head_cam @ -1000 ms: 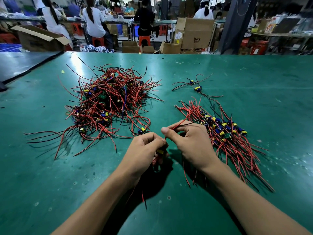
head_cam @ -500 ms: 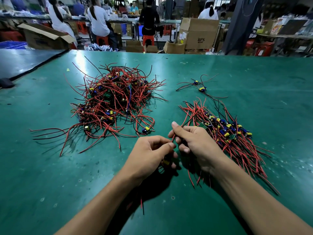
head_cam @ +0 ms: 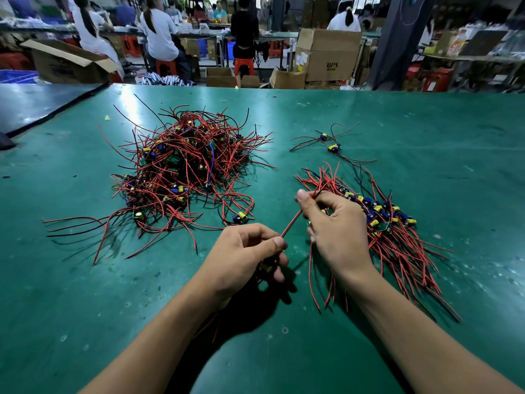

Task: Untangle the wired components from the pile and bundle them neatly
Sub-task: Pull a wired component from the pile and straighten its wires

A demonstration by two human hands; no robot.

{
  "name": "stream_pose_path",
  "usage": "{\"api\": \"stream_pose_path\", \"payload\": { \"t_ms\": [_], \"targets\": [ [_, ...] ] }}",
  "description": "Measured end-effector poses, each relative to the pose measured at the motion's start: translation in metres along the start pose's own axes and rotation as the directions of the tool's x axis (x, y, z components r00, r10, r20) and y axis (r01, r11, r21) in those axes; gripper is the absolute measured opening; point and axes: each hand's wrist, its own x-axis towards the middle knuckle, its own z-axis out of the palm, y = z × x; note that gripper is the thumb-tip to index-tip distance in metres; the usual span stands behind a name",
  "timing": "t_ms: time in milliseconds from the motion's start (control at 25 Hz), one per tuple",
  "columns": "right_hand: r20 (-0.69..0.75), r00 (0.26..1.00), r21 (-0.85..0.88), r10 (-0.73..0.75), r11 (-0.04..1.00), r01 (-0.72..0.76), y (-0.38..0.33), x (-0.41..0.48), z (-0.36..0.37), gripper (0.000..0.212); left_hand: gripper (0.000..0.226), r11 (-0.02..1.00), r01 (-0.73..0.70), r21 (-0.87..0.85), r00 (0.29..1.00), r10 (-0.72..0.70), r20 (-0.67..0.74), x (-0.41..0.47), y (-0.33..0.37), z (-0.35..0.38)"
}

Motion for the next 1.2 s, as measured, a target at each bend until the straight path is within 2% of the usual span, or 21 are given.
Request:
{"api": "stream_pose_path", "payload": {
  "t_ms": [80, 160, 280, 320, 400, 480, 520, 560, 600, 680, 720, 800, 880, 960, 1000, 1080, 1160, 1200],
  "targets": [
    [-0.084, 0.996, -0.002, -0.029, 1.0, 0.029, 0.001, 0.001, 0.0, 0.044, 0.009, 1.0, 0.005, 0.003, 1.0, -0.005, 0.028, -0.001, 0.002, 0.0],
    [-0.108, 0.994, 0.017, -0.007, 1.0, 0.009, 0.002, 0.002, -0.001, 0.044, 0.01, 1.0, 0.008, 0.006, 0.999, -0.008, 0.044, -0.001, 0.002, 0.0],
    [-0.053, 0.986, 0.254, 0.158, 0.957, -0.139, -0.003, 0.002, 0.004, 0.04, 0.009, 1.0, 0.016, 0.001, 0.999, -0.016, 0.049, -0.001, 0.0, -0.003],
    [-0.014, 0.97, 0.368, 0.243, 0.903, -0.221, -0.004, 0.003, 0.004, 0.04, 0.009, 1.0, 0.018, 0.008, 0.998, -0.019, 0.053, -0.001, -0.001, -0.003],
    [0.126, 0.906, 0.569, 0.403, 0.719, -0.399, -0.009, 0.005, 0.004, 0.039, 0.01, 0.999, 0.014, 0.029, 0.998, -0.015, 0.058, -0.001, -0.002, -0.004],
    [0.284, 0.833, 0.67, 0.474, 0.524, -0.526, -0.012, 0.008, 0.0, 0.038, 0.009, 0.999, 0.002, 0.037, 0.999, -0.004, 0.047, 0.0, -0.003, -0.006],
    [0.325, 0.817, 0.687, 0.476, 0.475, -0.55, -0.011, 0.009, -0.001, 0.037, 0.01, 0.999, -0.001, 0.04, 0.999, -0.001, 0.039, 0.001, -0.003, -0.008],
    [0.322, 0.826, 0.683, 0.464, 0.49, -0.541, -0.01, 0.009, -0.001, 0.037, 0.01, 0.999, -0.002, 0.044, 0.999, 0.0, 0.035, 0.002, -0.004, -0.009],
    [0.266, 0.862, 0.643, 0.43, 0.587, -0.492, -0.008, 0.009, -0.001, 0.035, 0.01, 0.999, 0.0, 0.049, 0.999, -0.002, 0.038, 0.002, -0.004, -0.009],
    [0.078, 0.965, 0.398, 0.251, 0.879, -0.261, -0.001, 0.007, -0.001, 0.031, 0.01, 0.999, 0.01, 0.053, 0.999, -0.013, 0.052, 0.001, -0.004, -0.01],
    [-0.002, 0.992, 0.221, 0.127, 0.967, -0.123, 0.001, 0.005, -0.002, 0.028, 0.01, 0.998, 0.014, 0.055, 0.998, -0.018, 0.06, 0.001, -0.004, -0.01],
    [-0.118, 0.989, -0.058, -0.091, 0.995, 0.085, 0.007, 0.004, -0.004, 0.026, 0.01, 0.998, 0.019, 0.057, 0.997, -0.024, 0.071, 0.0, -0.004, -0.011],
    [-0.168, 0.972, -0.142, -0.166, 0.98, 0.143, 0.009, 0.003, -0.004, 0.027, 0.01, 0.998, 0.026, 0.062, 0.996, -0.031, 0.078, -0.001, -0.003, -0.011],
    [-0.117, 0.992, -0.056, -0.044, 0.998, 0.038, 0.008, 0.002, -0.001, 0.03, 0.01, 0.997, 0.041, 0.065, 0.996, -0.046, 0.079, -0.001, -0.002, -0.011],
    [-0.066, 0.995, 0.081, 0.077, 0.994, -0.072, 0.007, 0.002, 0.0, 0.03, 0.01, 0.997, 0.052, 0.062, 0.996, -0.056, 0.075, -0.002, -0.002, -0.011],
    [0.08, 0.945, 0.398, 0.317, 0.859, -0.321, 0.002, 0.004, 0.001, 0.027, 0.009, 0.996, 0.074, 0.047, 0.995, -0.077, 0.059, -0.002, -0.001, -0.011],
    [0.208, 0.877, 0.522, 0.432, 0.71, -0.473, -0.003, 0.007, 0.0, 0.027, 0.009, 0.994, 0.106, 0.02, 0.994, -0.106, 0.03, -0.001, 0.001, -0.01],
    [0.248, 0.861, 0.543, 0.444, 0.672, -0.504, -0.005, 0.008, -0.001, 0.032, 0.01, 0.992, 0.125, 0.004, 0.992, -0.125, 0.01, 0.0, 0.002, -0.009]
  ]
}}
